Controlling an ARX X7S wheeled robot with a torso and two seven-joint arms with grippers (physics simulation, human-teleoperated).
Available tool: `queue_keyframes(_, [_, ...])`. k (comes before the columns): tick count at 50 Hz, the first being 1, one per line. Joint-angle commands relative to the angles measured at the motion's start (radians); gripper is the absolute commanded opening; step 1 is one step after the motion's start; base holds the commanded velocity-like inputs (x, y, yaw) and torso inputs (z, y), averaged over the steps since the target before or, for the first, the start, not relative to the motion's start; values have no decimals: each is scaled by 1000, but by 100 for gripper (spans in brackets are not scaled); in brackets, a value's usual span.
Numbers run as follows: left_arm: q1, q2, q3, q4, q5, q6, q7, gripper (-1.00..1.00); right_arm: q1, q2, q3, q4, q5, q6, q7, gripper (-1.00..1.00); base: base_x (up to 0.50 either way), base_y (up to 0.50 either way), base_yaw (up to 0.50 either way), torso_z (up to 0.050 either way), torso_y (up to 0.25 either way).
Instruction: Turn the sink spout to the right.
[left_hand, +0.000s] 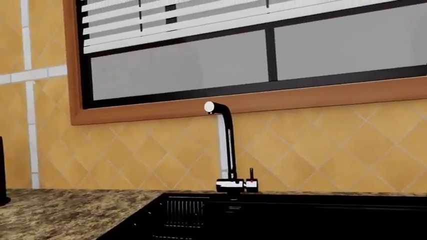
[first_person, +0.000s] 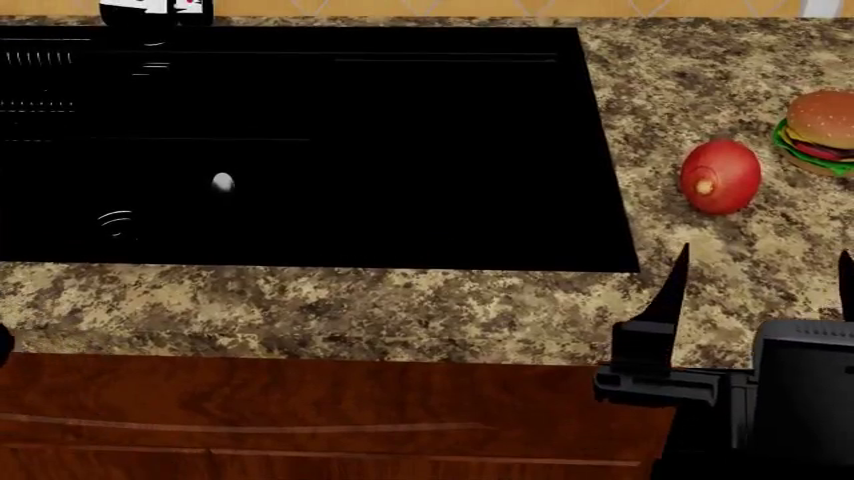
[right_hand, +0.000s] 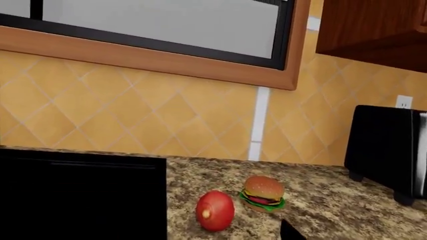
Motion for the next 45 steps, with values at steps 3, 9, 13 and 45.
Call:
queue_keyframes(3, [-43,-10,-3,21,-18,-59,-13,100,30,5,-8,8,9,14,-3,100,0,0,0,0,0])
queue_keyframes(9, [-53,-9,-12,30,-25,-53,-14,100,15,2,6,12,7,-13,1,100,0,0,0,0,0])
queue_keyframes(13, [-43,-11,-16,32,-35,-57,-9,100,2,-7,23,2,26,-40,-9,100,0,0,0,0,0])
queue_keyframes(45, [-59,-23,-5,25,-37,-44,-15,100,-32,6,8,2,28,-73,-23,100,19,342,0,0,0])
